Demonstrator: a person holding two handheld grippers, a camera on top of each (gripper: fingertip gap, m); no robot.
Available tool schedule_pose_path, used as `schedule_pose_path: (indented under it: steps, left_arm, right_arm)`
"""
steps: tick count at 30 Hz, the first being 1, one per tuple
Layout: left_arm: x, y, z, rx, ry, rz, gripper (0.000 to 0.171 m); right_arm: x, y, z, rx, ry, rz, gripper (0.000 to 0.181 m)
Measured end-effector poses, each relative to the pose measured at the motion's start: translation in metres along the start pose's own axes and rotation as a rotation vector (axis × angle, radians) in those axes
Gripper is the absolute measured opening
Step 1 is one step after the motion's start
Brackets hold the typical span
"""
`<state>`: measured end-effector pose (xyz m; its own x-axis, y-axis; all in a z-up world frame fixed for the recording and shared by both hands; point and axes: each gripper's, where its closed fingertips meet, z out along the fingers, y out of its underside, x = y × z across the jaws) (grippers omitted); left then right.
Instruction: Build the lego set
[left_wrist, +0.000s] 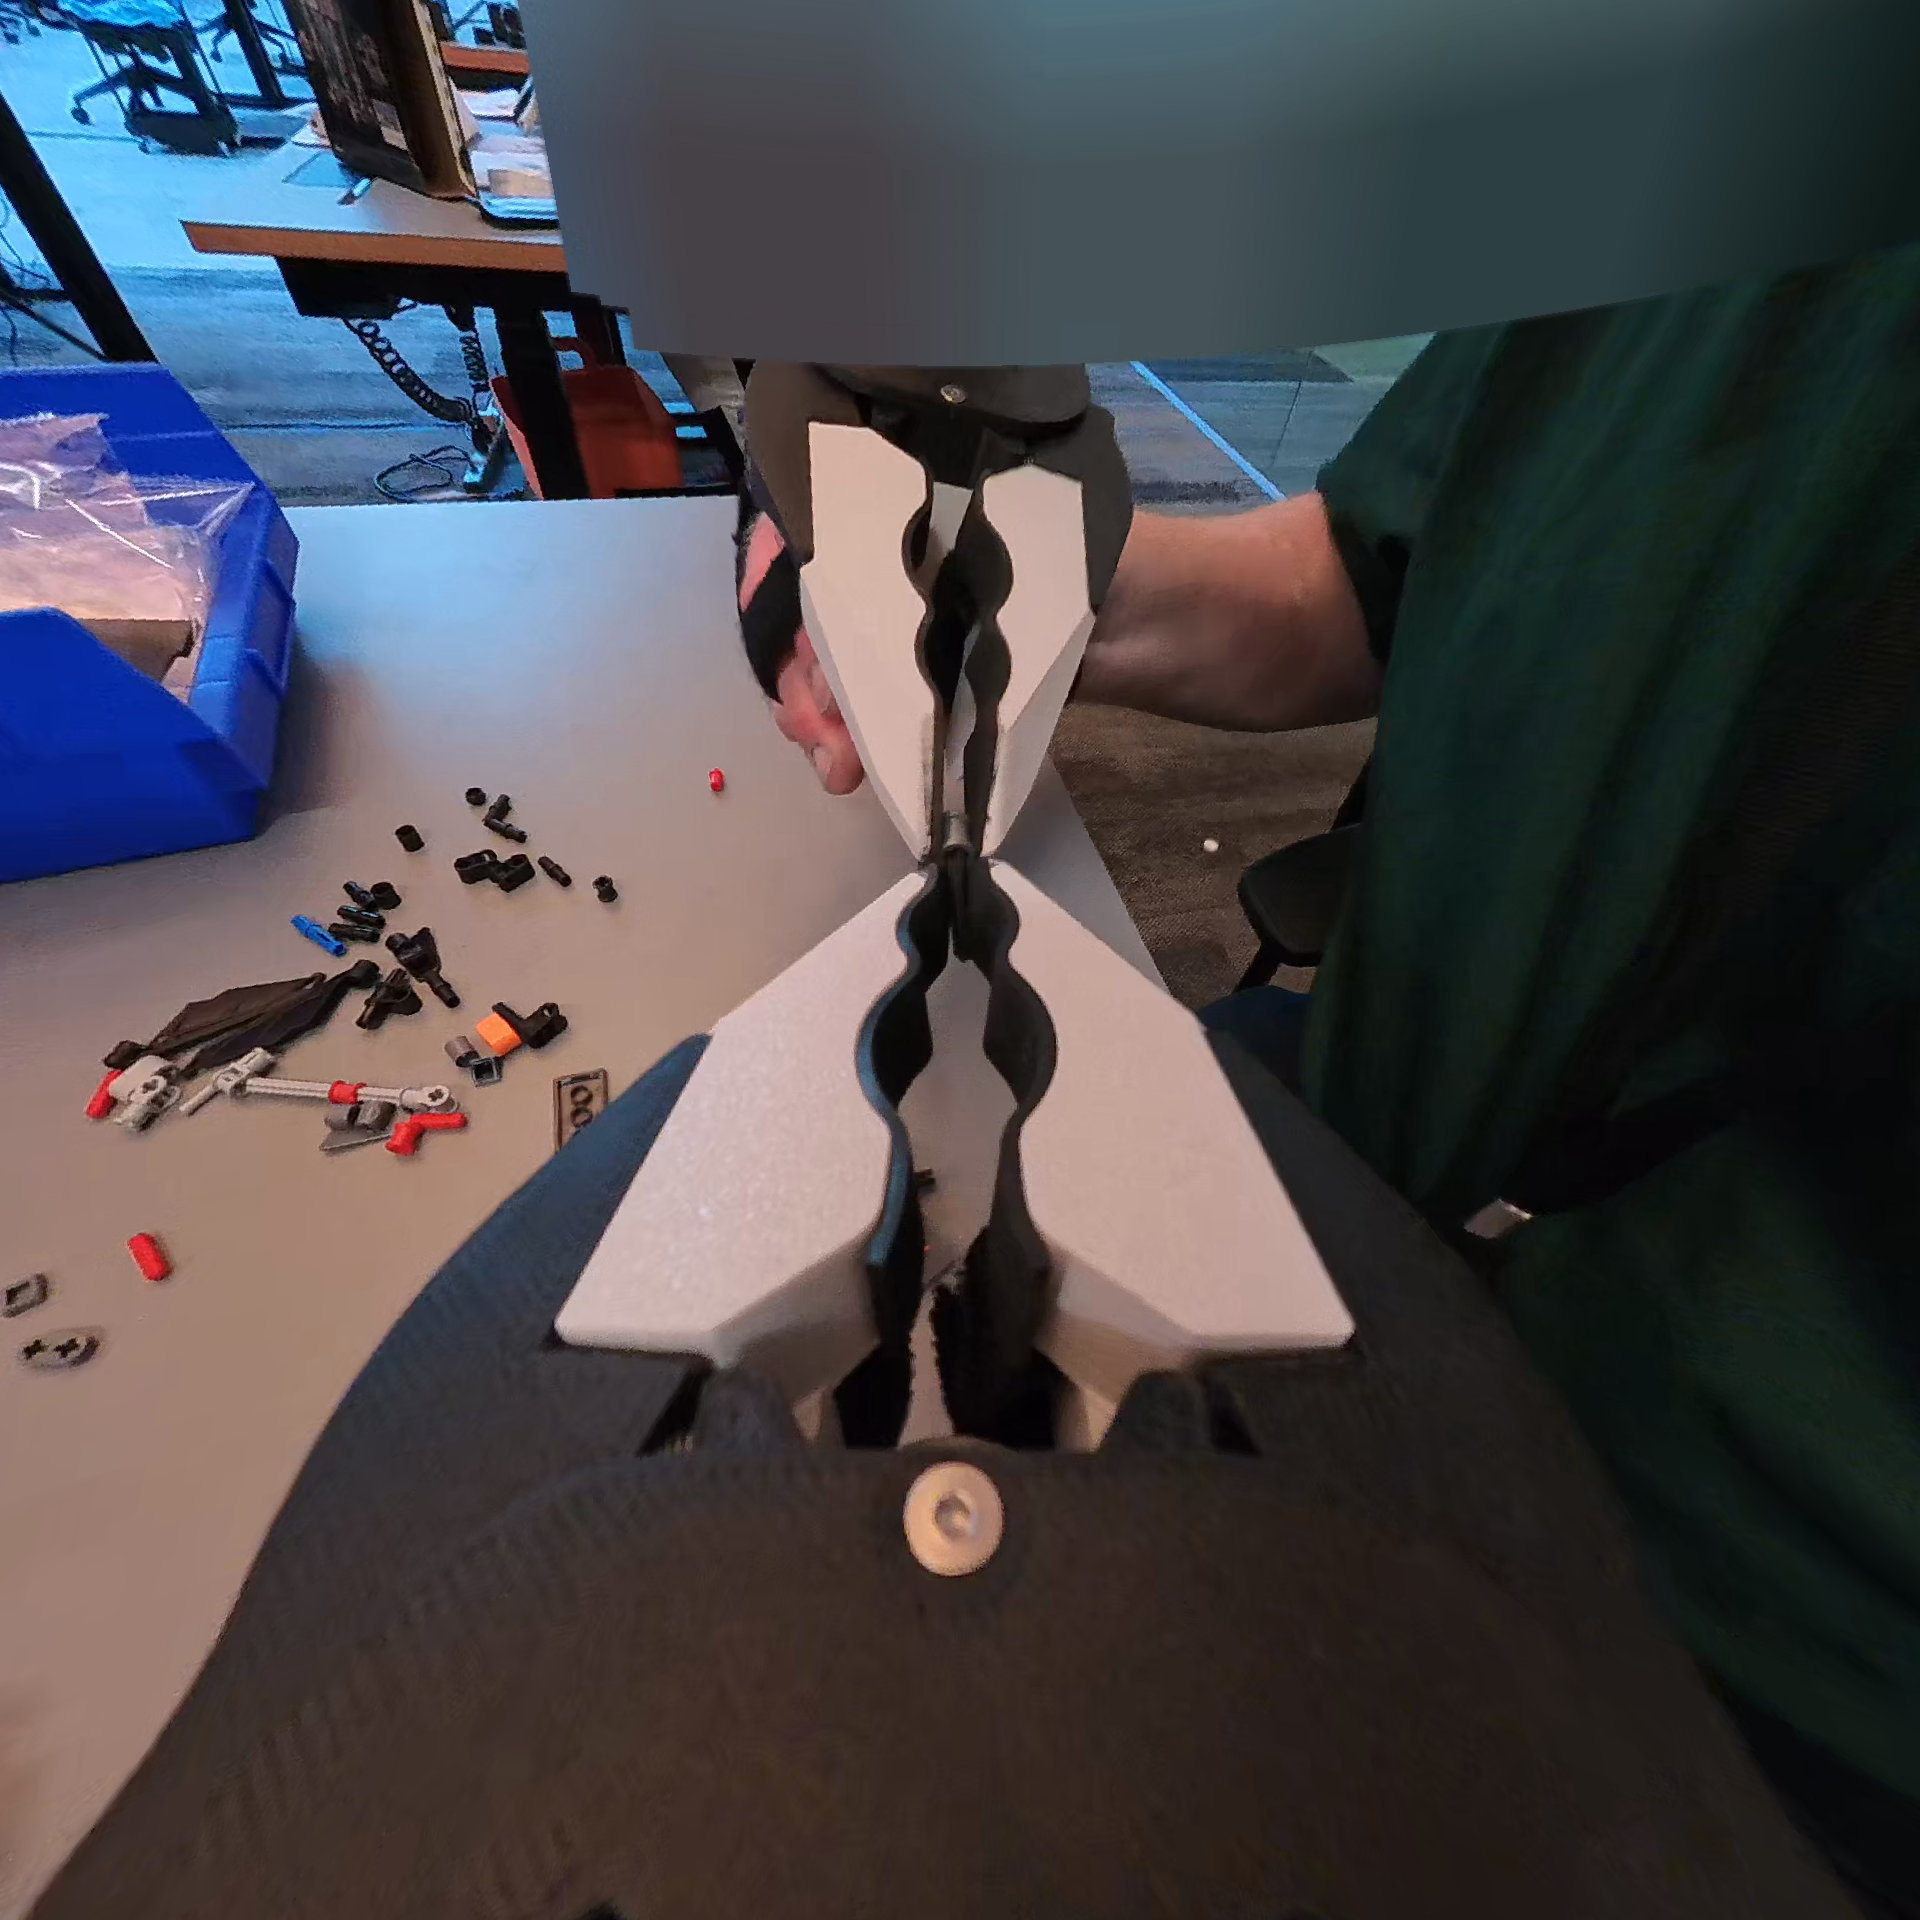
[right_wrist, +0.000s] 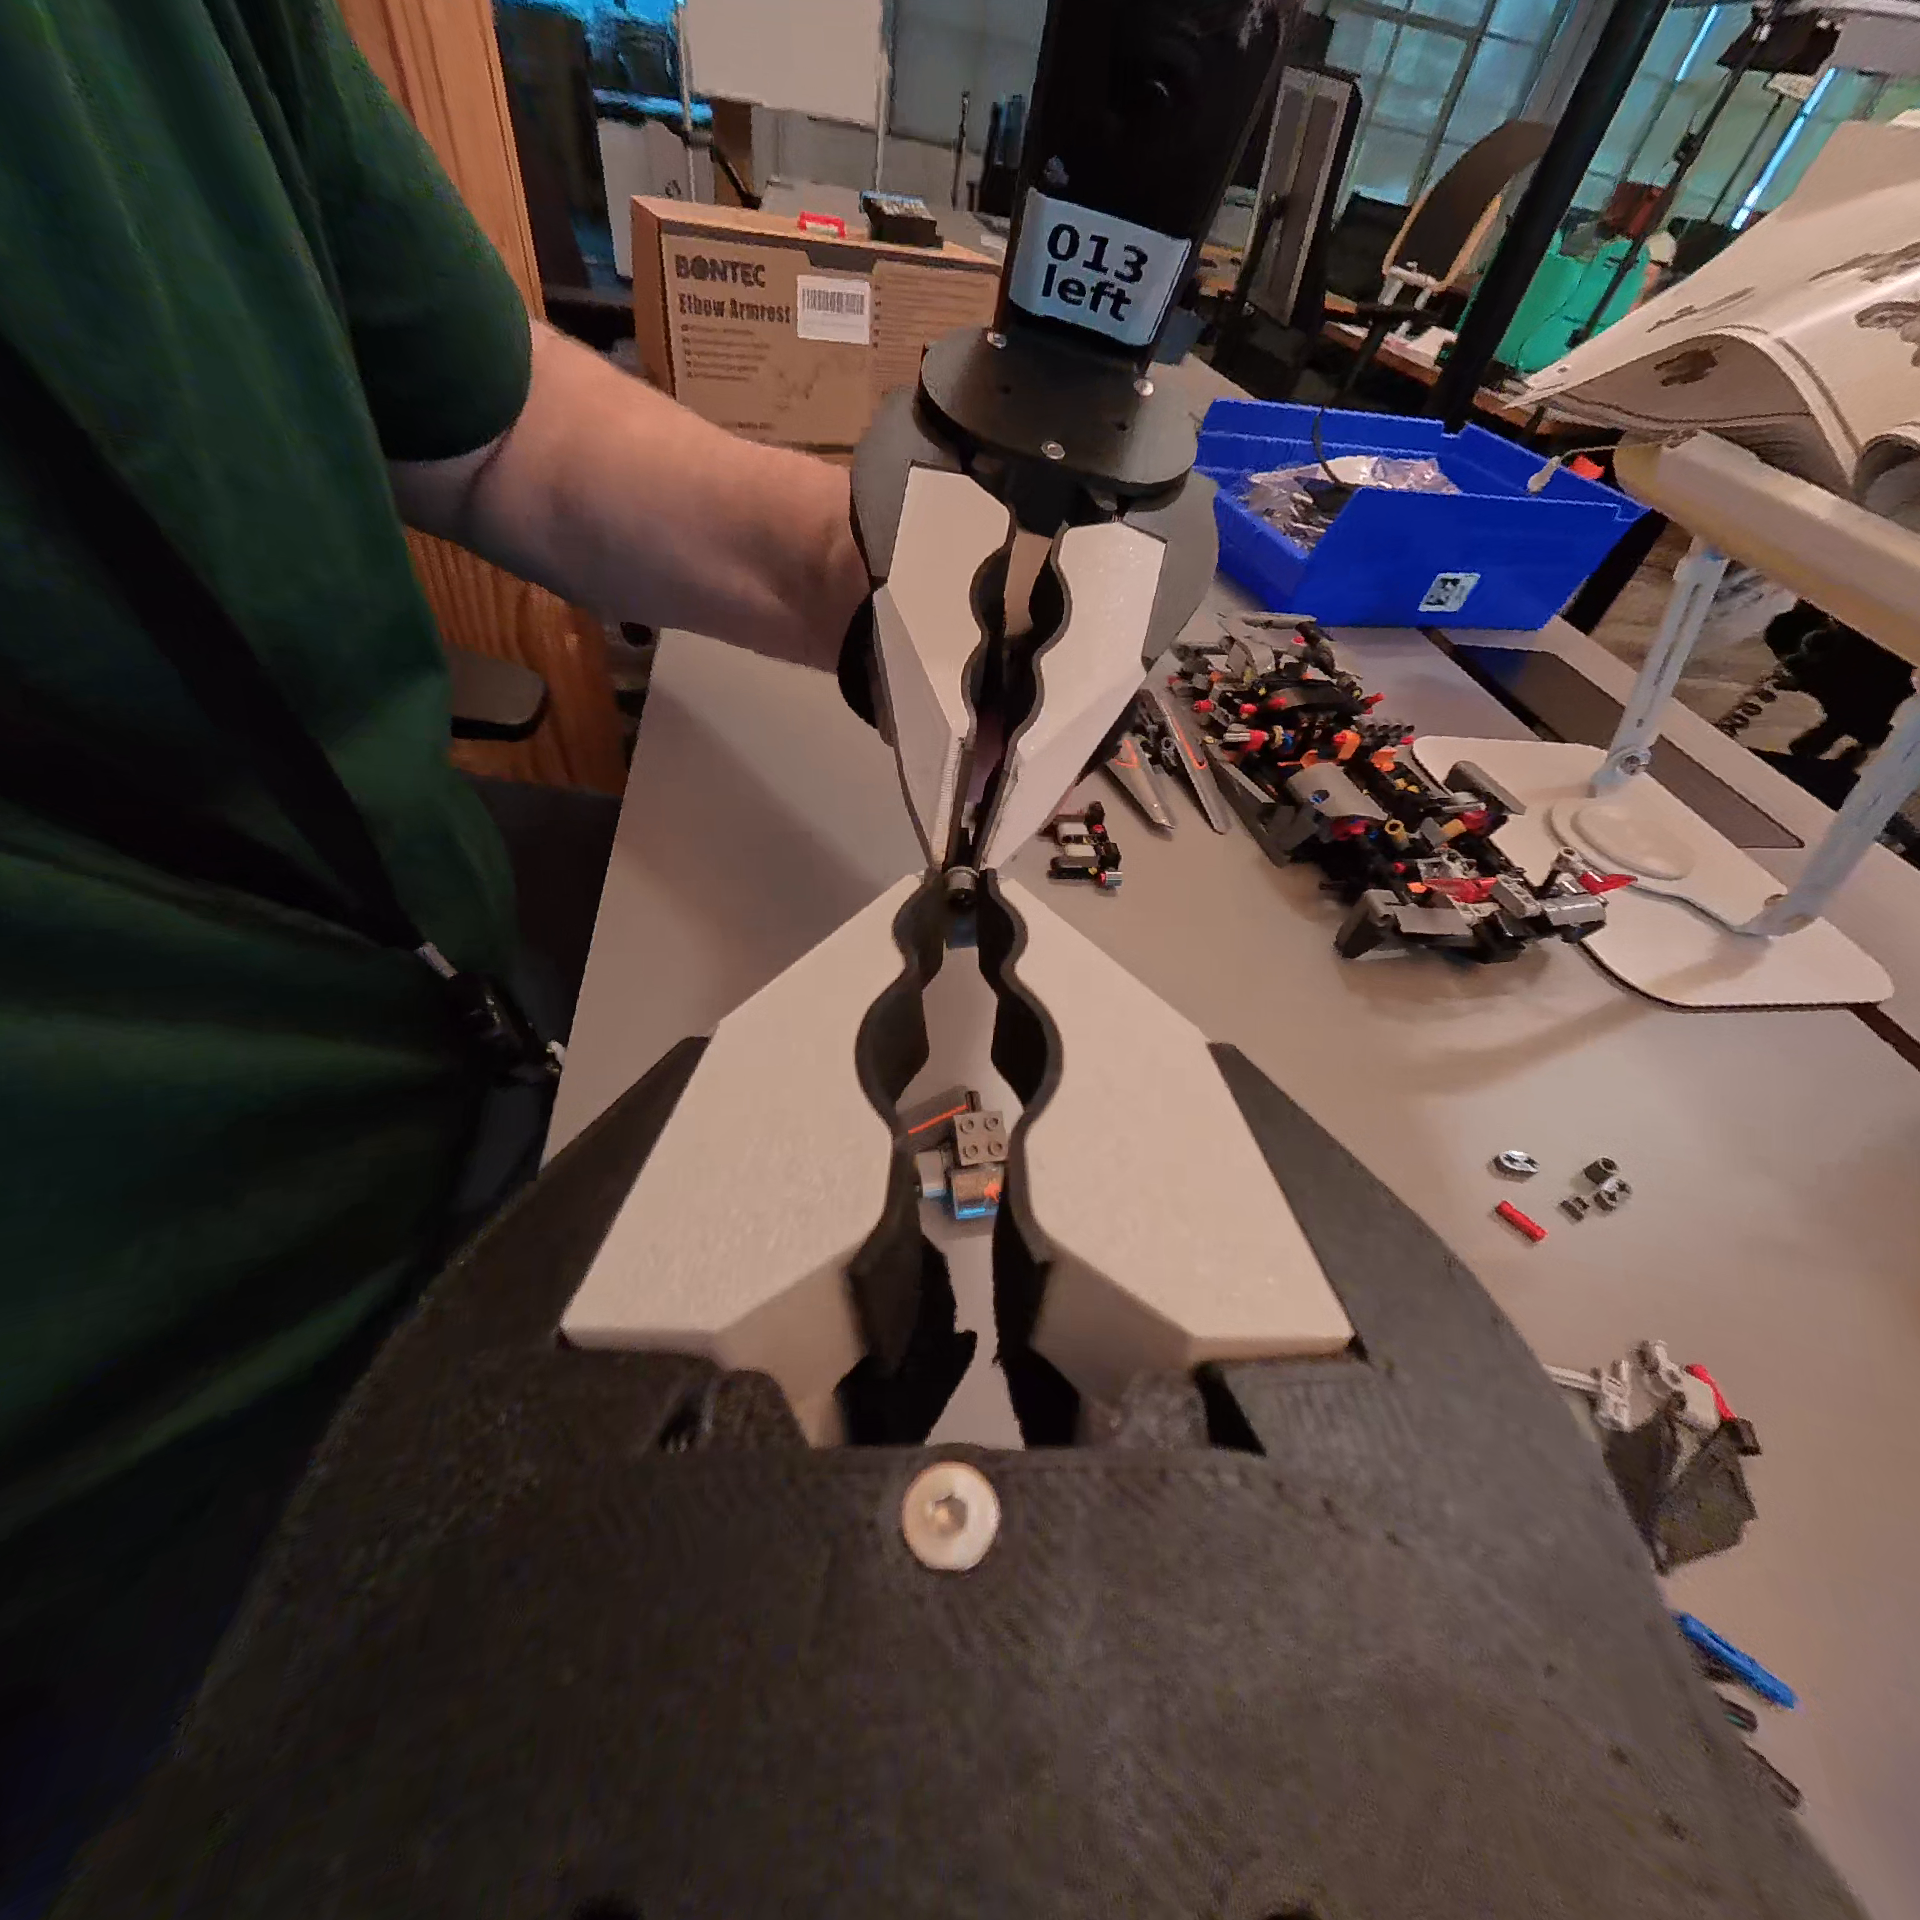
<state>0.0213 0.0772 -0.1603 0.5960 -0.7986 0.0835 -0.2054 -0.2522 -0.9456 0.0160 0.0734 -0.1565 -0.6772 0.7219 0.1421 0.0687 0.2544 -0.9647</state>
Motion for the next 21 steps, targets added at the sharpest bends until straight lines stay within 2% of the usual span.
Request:
schedule_pose_path:
  steps: [4,6,8,10,13,14,17,19,21]
  left_arm:
    - [0.003,0.002,0.000,-0.007,-0.010,-0.014,0.002]
    - [-0.001,0.004,-0.005,-0.003,-0.023,-0.038,0.003]
    - [-0.011,0.001,-0.025,0.059,-0.050,-0.104,0.002]
    - [-0.018,0.010,-0.030,0.035,-0.087,-0.122,0.002]
    - [-0.022,0.037,-0.020,-0.078,-0.094,-0.127,0.002]
    - [-0.022,0.044,-0.017,-0.103,-0.089,-0.142,0.002]
    - [-0.031,0.051,-0.013,-0.066,-0.119,-0.203,0.001]
    - [-0.035,0.054,-0.009,-0.051,-0.127,-0.236,0.002]
    - [-0.035,0.065,-0.004,-0.101,-0.111,-0.262,0.002]
  right_arm:
    - [-0.003,0.003,-0.001,0.036,-0.040,0.041,0.004]
    - [0.011,0.001,-0.019,0.088,0.000,0.086,0.004]
    - [0.020,0.003,-0.041,0.124,0.007,0.141,0.004]
    - [0.030,0.017,-0.041,0.040,0.055,0.154,0.004]
    - [0.043,0.076,-0.041,-0.274,0.131,0.119,0.004]
    - [0.042,0.087,-0.042,-0.328,0.135,0.123,0.004]
    - [0.035,0.118,-0.038,-0.467,0.111,0.175,0.005]
    - [0.031,0.132,-0.034,-0.504,0.089,0.211,0.005]
    - [0.032,0.144,-0.034,-0.539,0.093,0.245,0.007]
